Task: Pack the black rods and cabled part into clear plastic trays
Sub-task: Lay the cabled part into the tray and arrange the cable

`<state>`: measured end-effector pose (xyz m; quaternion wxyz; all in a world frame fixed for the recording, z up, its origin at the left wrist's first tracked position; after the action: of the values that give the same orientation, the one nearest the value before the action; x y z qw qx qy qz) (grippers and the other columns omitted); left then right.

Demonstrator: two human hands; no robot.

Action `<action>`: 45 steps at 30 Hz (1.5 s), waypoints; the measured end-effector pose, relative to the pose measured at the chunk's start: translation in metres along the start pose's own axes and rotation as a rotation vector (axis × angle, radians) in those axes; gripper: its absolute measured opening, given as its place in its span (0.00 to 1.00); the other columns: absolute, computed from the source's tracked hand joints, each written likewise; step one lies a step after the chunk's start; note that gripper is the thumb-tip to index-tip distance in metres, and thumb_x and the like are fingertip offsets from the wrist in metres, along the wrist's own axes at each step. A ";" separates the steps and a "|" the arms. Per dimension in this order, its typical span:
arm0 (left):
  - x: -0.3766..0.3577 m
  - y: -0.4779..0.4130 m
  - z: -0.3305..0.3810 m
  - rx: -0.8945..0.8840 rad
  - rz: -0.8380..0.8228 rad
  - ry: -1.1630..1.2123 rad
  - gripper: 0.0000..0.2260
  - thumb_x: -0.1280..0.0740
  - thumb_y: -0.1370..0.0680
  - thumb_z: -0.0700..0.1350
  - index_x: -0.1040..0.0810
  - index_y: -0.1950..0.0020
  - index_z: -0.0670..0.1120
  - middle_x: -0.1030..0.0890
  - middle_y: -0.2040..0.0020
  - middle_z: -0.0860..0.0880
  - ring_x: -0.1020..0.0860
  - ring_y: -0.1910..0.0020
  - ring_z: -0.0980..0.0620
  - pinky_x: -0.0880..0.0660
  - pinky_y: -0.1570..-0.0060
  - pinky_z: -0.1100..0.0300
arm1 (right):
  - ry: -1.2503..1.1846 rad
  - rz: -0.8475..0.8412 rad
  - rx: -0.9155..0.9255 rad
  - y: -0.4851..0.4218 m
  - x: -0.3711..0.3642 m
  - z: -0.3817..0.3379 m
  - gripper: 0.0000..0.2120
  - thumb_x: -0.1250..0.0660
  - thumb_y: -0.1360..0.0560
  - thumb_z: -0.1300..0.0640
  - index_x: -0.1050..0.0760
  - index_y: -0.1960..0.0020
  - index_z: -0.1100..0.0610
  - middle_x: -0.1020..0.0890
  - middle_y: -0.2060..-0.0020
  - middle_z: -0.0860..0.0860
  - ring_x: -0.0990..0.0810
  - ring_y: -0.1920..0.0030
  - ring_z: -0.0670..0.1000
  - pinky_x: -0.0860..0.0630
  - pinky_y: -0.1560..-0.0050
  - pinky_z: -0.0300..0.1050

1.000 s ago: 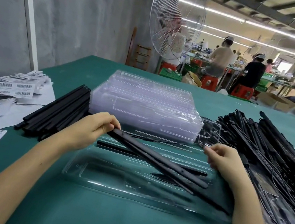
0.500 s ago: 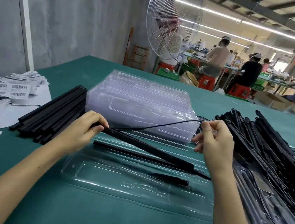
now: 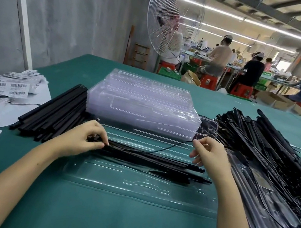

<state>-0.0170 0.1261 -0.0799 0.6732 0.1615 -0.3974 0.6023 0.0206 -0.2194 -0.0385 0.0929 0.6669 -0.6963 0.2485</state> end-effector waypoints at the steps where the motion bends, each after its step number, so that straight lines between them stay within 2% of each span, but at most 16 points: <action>1: -0.001 0.001 0.001 0.006 -0.043 0.001 0.09 0.28 0.26 0.40 0.19 0.58 0.56 0.27 0.47 0.56 0.28 0.47 0.67 0.34 0.47 0.73 | 0.012 -0.013 -0.010 0.001 0.000 0.001 0.07 0.37 0.22 0.58 0.27 0.58 0.59 0.19 0.70 0.52 0.24 0.77 0.45 0.27 0.75 0.35; 3: -0.001 0.002 0.002 0.013 -0.104 -0.009 0.10 0.28 0.26 0.41 0.19 0.60 0.57 0.27 0.45 0.57 0.28 0.43 0.67 0.35 0.42 0.69 | 0.029 -0.040 -0.029 0.002 -0.001 0.003 0.08 0.37 0.22 0.57 0.27 0.58 0.58 0.19 0.70 0.52 0.24 0.75 0.47 0.27 0.74 0.37; 6: 0.003 0.004 0.004 0.034 -0.155 0.007 0.11 0.27 0.27 0.41 0.18 0.60 0.60 0.21 0.49 0.55 0.24 0.48 0.62 0.30 0.42 0.62 | 0.063 -0.075 -0.052 0.004 0.000 0.004 0.08 0.36 0.22 0.57 0.27 0.59 0.58 0.18 0.69 0.53 0.23 0.74 0.48 0.27 0.73 0.38; 10: 0.004 0.005 0.005 0.044 -0.189 0.016 0.13 0.27 0.27 0.41 0.19 0.58 0.61 0.20 0.51 0.56 0.23 0.49 0.60 0.28 0.41 0.58 | 0.105 -0.115 -0.081 0.007 -0.001 0.003 0.08 0.36 0.23 0.57 0.27 0.60 0.58 0.18 0.68 0.53 0.23 0.73 0.48 0.27 0.71 0.40; 14: 0.005 0.005 0.004 0.066 -0.225 0.004 0.12 0.28 0.26 0.42 0.19 0.58 0.62 0.21 0.49 0.55 0.23 0.47 0.59 0.30 0.38 0.56 | 0.213 -0.268 -0.126 0.008 0.001 0.005 0.09 0.33 0.25 0.56 0.25 0.62 0.58 0.19 0.70 0.50 0.25 0.73 0.47 0.29 0.72 0.37; 18: 0.005 0.006 0.006 0.077 -0.238 0.000 0.12 0.27 0.26 0.42 0.18 0.58 0.62 0.22 0.48 0.57 0.24 0.47 0.62 0.30 0.39 0.59 | 0.365 -0.487 -0.169 0.012 0.003 0.009 0.09 0.27 0.30 0.52 0.23 0.63 0.57 0.24 0.75 0.45 0.27 0.74 0.44 0.32 0.75 0.33; 22: 0.005 0.005 0.008 0.090 -0.236 -0.001 0.14 0.26 0.28 0.42 0.17 0.61 0.64 0.22 0.47 0.58 0.25 0.48 0.67 0.34 0.45 0.72 | 0.341 -0.572 -0.170 0.012 0.003 0.010 0.07 0.24 0.33 0.58 0.21 0.61 0.58 0.27 0.80 0.43 0.30 0.77 0.42 0.33 0.73 0.33; 25: 0.005 0.005 0.008 0.108 -0.211 -0.028 0.12 0.25 0.29 0.43 0.16 0.63 0.62 0.22 0.48 0.60 0.26 0.49 0.69 0.35 0.49 0.78 | 0.351 -0.562 -0.158 0.010 0.000 0.013 0.06 0.25 0.32 0.63 0.23 0.62 0.58 0.28 0.81 0.43 0.32 0.79 0.40 0.33 0.74 0.32; 28: 0.004 0.004 0.009 0.114 -0.193 -0.077 0.10 0.24 0.30 0.44 0.16 0.64 0.60 0.22 0.49 0.61 0.26 0.50 0.69 0.36 0.52 0.80 | 0.380 -0.554 -0.153 0.009 -0.002 0.015 0.08 0.25 0.33 0.63 0.24 0.63 0.57 0.27 0.81 0.43 0.31 0.78 0.42 0.34 0.74 0.33; 30: 0.003 0.003 0.012 0.118 -0.197 -0.102 0.09 0.25 0.29 0.44 0.17 0.63 0.60 0.21 0.49 0.60 0.25 0.50 0.68 0.34 0.49 0.77 | 0.384 -0.556 -0.148 0.008 -0.002 0.016 0.09 0.24 0.34 0.61 0.25 0.63 0.56 0.27 0.79 0.44 0.31 0.77 0.43 0.33 0.74 0.34; 31: 0.003 0.003 0.013 0.120 -0.199 -0.113 0.10 0.25 0.29 0.44 0.18 0.62 0.60 0.21 0.49 0.60 0.25 0.50 0.67 0.32 0.46 0.73 | 0.384 -0.554 -0.146 0.008 -0.002 0.017 0.10 0.23 0.34 0.59 0.25 0.63 0.56 0.27 0.79 0.44 0.30 0.76 0.43 0.33 0.73 0.34; 34: 0.003 0.004 0.016 0.137 -0.200 -0.120 0.14 0.27 0.27 0.43 0.23 0.52 0.63 0.21 0.50 0.61 0.25 0.48 0.66 0.29 0.43 0.63 | 0.376 -0.545 -0.149 0.009 -0.002 0.018 0.13 0.21 0.37 0.53 0.24 0.61 0.55 0.27 0.78 0.43 0.30 0.73 0.43 0.34 0.71 0.35; 37: 0.003 0.004 0.017 0.153 -0.214 -0.145 0.19 0.28 0.26 0.44 0.28 0.48 0.67 0.22 0.49 0.64 0.27 0.46 0.67 0.31 0.44 0.66 | 0.384 -0.532 -0.150 0.009 -0.003 0.019 0.15 0.20 0.39 0.52 0.24 0.60 0.55 0.27 0.77 0.42 0.30 0.71 0.43 0.35 0.69 0.35; 40: 0.002 0.003 0.017 0.145 -0.220 -0.172 0.17 0.28 0.26 0.44 0.25 0.47 0.66 0.24 0.47 0.66 0.28 0.45 0.68 0.34 0.47 0.71 | 0.402 -0.533 -0.150 0.008 -0.003 0.019 0.15 0.20 0.38 0.53 0.25 0.61 0.54 0.27 0.73 0.43 0.30 0.70 0.43 0.36 0.69 0.36; 45: -0.003 0.001 0.017 0.148 -0.187 -0.241 0.15 0.29 0.25 0.44 0.23 0.44 0.62 0.24 0.47 0.61 0.28 0.45 0.62 0.32 0.44 0.65 | 0.394 -0.552 -0.158 0.008 -0.001 0.019 0.12 0.22 0.36 0.53 0.24 0.60 0.54 0.29 0.75 0.44 0.31 0.73 0.43 0.36 0.70 0.35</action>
<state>-0.0232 0.1125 -0.0721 0.6601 0.3179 -0.4131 0.5409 0.0170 -0.2273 -0.0575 0.3405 0.7600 -0.4757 0.2831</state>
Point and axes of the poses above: each hand's wrist, its own y-axis away from the middle knuckle, its own x-axis out of the back of the hand, z = x × y, the point moved 1 cm from there along -y, towards the middle knuckle
